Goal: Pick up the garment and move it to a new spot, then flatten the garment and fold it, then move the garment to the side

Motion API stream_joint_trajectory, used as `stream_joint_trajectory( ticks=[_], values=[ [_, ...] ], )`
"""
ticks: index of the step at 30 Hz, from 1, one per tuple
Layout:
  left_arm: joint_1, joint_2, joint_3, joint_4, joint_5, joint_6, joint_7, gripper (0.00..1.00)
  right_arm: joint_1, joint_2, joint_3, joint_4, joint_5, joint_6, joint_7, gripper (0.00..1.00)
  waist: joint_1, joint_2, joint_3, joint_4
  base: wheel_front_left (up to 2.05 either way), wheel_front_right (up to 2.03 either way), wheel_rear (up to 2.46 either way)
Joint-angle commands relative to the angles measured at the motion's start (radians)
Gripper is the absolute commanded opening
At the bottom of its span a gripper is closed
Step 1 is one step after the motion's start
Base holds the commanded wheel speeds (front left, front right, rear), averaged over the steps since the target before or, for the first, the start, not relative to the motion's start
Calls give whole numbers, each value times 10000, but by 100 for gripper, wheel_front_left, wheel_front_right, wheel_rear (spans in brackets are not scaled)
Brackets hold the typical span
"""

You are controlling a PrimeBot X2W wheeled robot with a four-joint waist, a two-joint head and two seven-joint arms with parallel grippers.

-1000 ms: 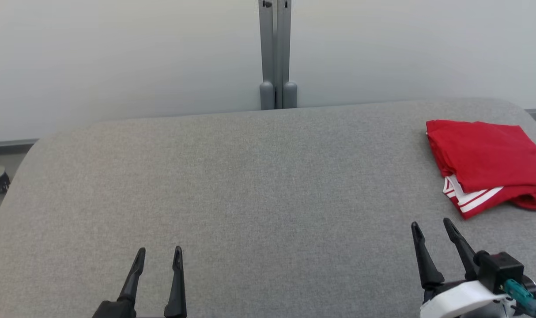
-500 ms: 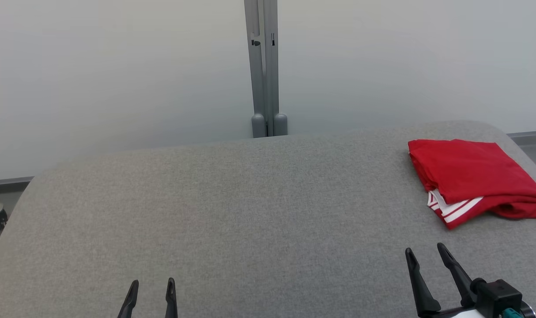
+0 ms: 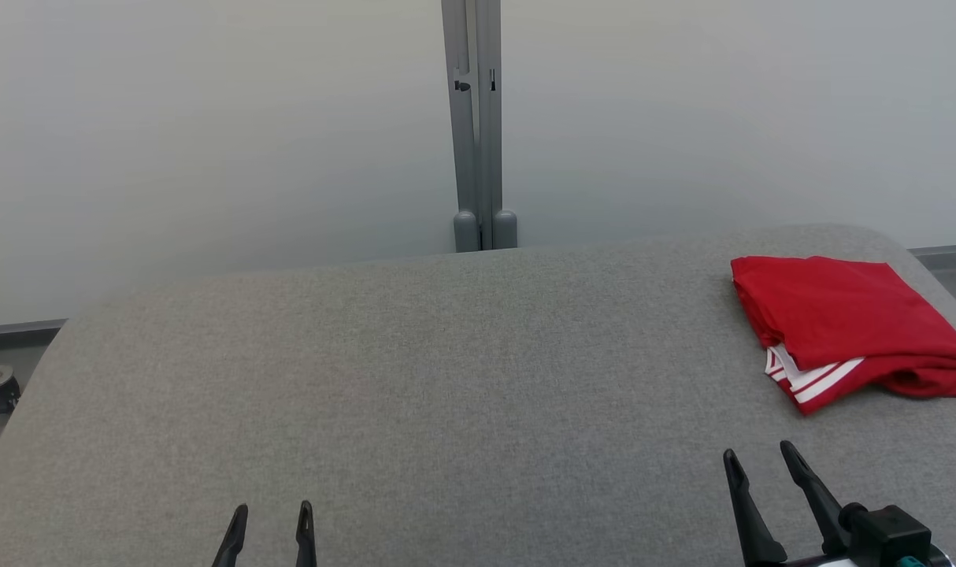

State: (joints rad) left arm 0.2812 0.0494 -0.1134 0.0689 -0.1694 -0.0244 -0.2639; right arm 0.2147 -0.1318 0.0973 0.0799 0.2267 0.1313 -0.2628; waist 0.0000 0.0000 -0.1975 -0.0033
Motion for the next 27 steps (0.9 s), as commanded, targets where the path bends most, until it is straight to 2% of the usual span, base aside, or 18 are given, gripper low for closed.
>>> stream_joint_trajectory(
  ticks=[1, 4, 27],
  values=[
    [1, 0, 3, 14, 57, 30, 0, 0, 0, 2, 1, 9, 6, 0, 0, 0, 0, 0, 1, 1, 0, 0, 0],
    [0, -6, -22, 297, -25, 22, 12, 0, 81, 46, 26, 264, 65, 2, 23, 0, 0, 0, 3, 1, 0, 0, 0],
    [-1163, 63, 568, 742, -4220, -296, 1030, 0, -901, 227, -546, 645, 4058, 0, 1058, 0, 0, 0, 367, 7, 0, 0, 0]
  ],
)
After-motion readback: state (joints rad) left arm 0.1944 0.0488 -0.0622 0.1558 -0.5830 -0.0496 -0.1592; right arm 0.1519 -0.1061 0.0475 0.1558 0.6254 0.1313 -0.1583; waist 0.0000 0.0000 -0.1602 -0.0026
